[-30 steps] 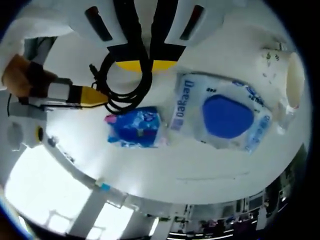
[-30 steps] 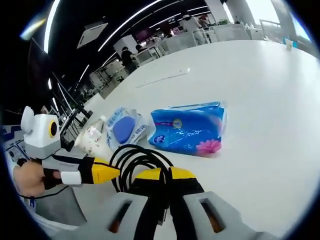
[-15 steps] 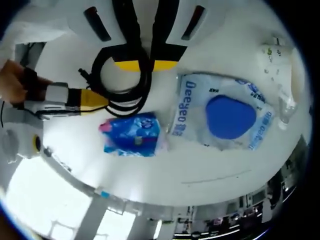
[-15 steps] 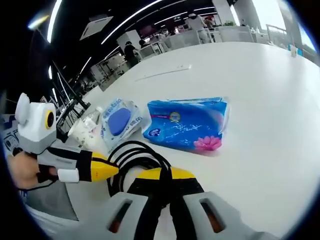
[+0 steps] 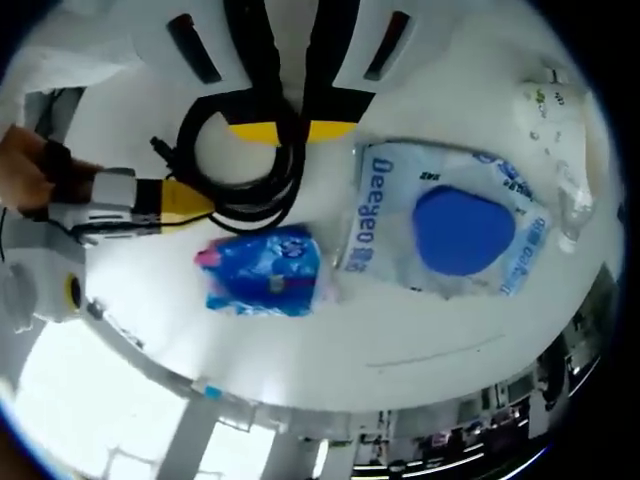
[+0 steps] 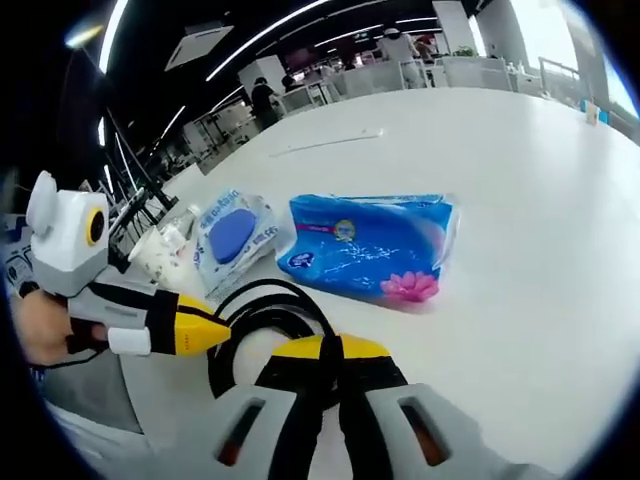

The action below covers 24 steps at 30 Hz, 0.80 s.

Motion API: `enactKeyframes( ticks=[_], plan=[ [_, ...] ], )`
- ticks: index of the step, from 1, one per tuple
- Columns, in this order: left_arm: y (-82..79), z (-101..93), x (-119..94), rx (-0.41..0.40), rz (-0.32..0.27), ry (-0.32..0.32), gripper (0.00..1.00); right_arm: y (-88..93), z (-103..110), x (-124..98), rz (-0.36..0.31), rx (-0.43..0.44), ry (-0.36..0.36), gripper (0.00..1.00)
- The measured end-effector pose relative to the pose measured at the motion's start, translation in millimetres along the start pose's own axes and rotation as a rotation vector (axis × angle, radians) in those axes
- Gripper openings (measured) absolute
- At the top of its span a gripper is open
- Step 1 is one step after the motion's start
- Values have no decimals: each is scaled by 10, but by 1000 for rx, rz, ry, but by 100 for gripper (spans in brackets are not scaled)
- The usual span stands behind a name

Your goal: Arrange the tabletop items into an orderly group along one side of the table until the central work area is clear of visible clutter.

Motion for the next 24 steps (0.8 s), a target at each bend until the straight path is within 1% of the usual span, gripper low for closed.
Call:
enactKeyframes(
  ticks=[10,15,18,19,20,21,22,24],
  plan=[
    [-14,5,-7,5,-2,-1,2,-21,4,3,5,-24,5,1],
    [-13,-9,-41,56,-17,-15,4,-43,18,-12,0,-66,9,2],
    [-50,-51,-86,68,-50,-2,16,-64,43,-42,-15,-89,10,7],
    [-83,-75,-118,83,-70,0,18,-93,60,-58,-30,-102,-4,12],
    [-119,-98,-145,97,-94,4,20,-117,83,-68,-43,-105,-29,18],
    [-176,-128,-194,118,-137,8,25,-140,85,-89,-53,-106,-36,22],
    [-204,-143,-227,125,-159,10,29,-149,88,-104,-58,-108,-39,26],
    [-254,-182,-303,111,-207,31,39,-192,107,-162,-97,-127,-46,26]
  ],
)
Point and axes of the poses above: the point that each gripper's makers call its tool centre point, and the gripper's own axes: x roughly forward along the fingers, z roughly to its left, y roughly out of its underside, the point moved 3 cm from there along -x, roughly backward along the fingers, and after that the axes turned 15 degrees about z, right-handed, at the moved point
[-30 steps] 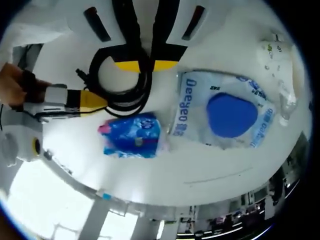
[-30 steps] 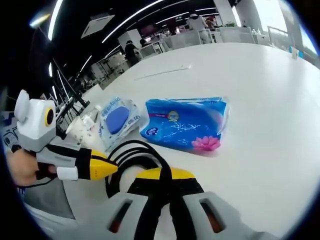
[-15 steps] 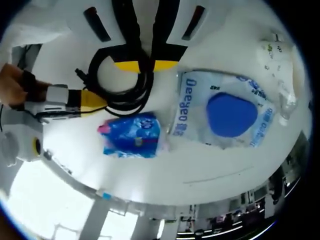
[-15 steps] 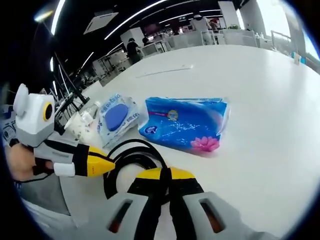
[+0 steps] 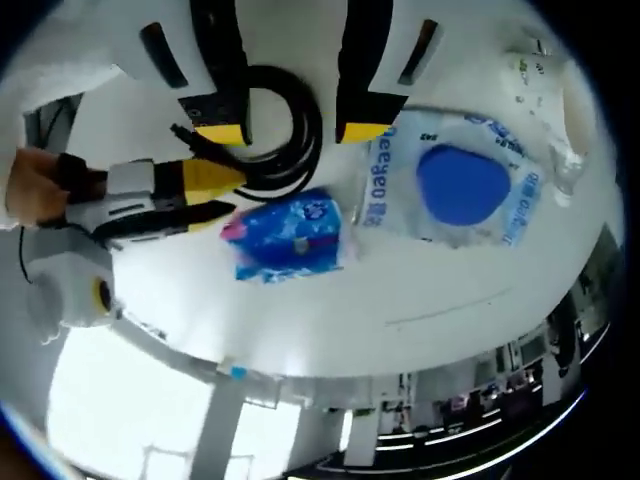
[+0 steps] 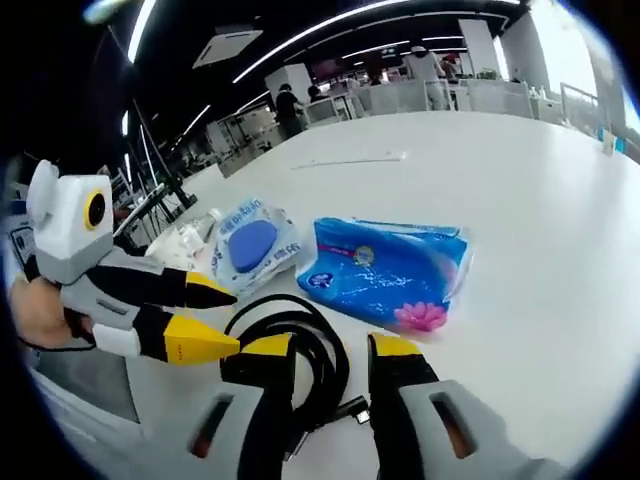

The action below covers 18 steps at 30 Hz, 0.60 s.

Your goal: Arrange the tabletop items into an orderly group along one side of the table until the central work area is clear of visible clutter.

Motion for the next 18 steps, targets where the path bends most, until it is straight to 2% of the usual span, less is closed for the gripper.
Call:
enactKeyframes(
  ticks=[2,4,5,7,8,10,12,18],
  plan=[
    [-51,-12,-52,1,-41,0,51,-27,13,-56,-23,-9,3,31],
    [-88,-11,-96,20,-72,-19,61,-53,44,-101,-47,-15,-12,41],
    [-79,14,-121,36,-70,-41,65,-53,54,-119,-52,-16,-14,43],
    [-54,41,-128,39,-61,-53,72,-38,9,-189,-59,-62,26,53],
    [-40,57,-137,35,-58,-58,77,-13,1,-209,-52,-52,27,57],
    [-21,82,-171,36,-68,-70,81,17,-43,-266,-61,-14,21,67],
    [-20,83,-194,29,-81,-73,85,79,-85,-301,-46,18,32,73],
    [-47,39,-252,37,-102,-70,88,185,-45,-359,-36,13,59,73]
  ],
)
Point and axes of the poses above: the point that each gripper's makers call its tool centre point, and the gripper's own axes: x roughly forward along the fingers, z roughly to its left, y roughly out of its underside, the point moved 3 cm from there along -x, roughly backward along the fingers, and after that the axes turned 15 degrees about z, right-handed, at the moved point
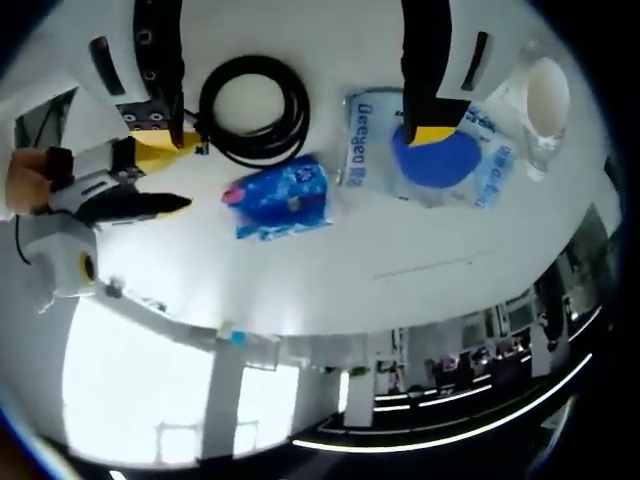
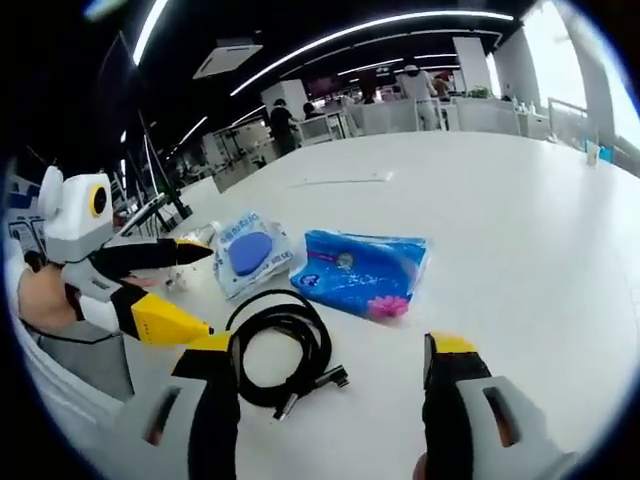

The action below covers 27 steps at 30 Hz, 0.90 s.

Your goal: Arrange the tabletop items into an orderly group along one side of the table until the central work area is clear of visible clutter.

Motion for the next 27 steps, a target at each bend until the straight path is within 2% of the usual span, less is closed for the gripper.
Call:
enactKeyframes(
  ticks=[7,10,13,16,21,27],
  plan=[
    [71,17,-41,-2,10,9,86,7,58,-84,-17,13,19,73],
    [88,30,-103,33,4,-1,83,52,90,-107,-31,37,20,72],
    [103,49,-170,34,5,18,83,98,121,-110,-33,57,37,72],
    [135,117,-267,42,4,19,83,130,163,-95,-32,89,49,72],
    [206,263,-401,34,-8,13,83,137,282,-122,-33,94,64,72],
    [324,456,-552,21,-5,0,82,227,413,-132,-30,123,75,70]
  ],
)
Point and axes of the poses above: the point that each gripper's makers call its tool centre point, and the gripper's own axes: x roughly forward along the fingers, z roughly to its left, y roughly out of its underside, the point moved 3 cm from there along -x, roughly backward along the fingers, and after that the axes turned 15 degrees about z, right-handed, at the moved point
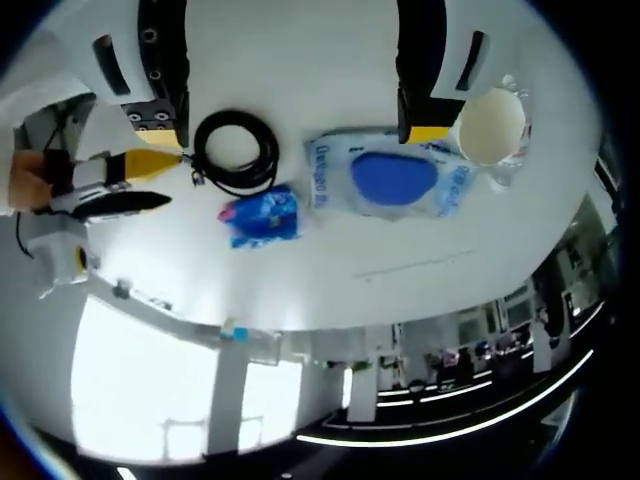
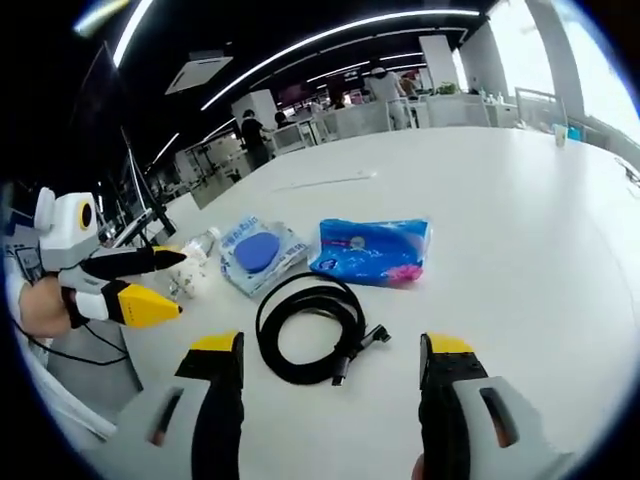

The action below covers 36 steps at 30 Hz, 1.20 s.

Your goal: Arrange the tabletop items into an orderly group along one side of the table until the central work area is clear of visible clutter.

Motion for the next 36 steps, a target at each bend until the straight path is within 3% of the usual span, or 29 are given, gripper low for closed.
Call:
enactKeyframes(
  ticks=[11,22,36],
  plan=[
    [250,327,-257,-26,1,-23,79,122,213,16,2,38,20,68],
    [428,563,-457,-63,-19,-18,80,148,482,90,26,6,32,68],
    [655,940,-665,-88,-21,-31,80,158,593,47,37,-13,78,71]
  ],
)
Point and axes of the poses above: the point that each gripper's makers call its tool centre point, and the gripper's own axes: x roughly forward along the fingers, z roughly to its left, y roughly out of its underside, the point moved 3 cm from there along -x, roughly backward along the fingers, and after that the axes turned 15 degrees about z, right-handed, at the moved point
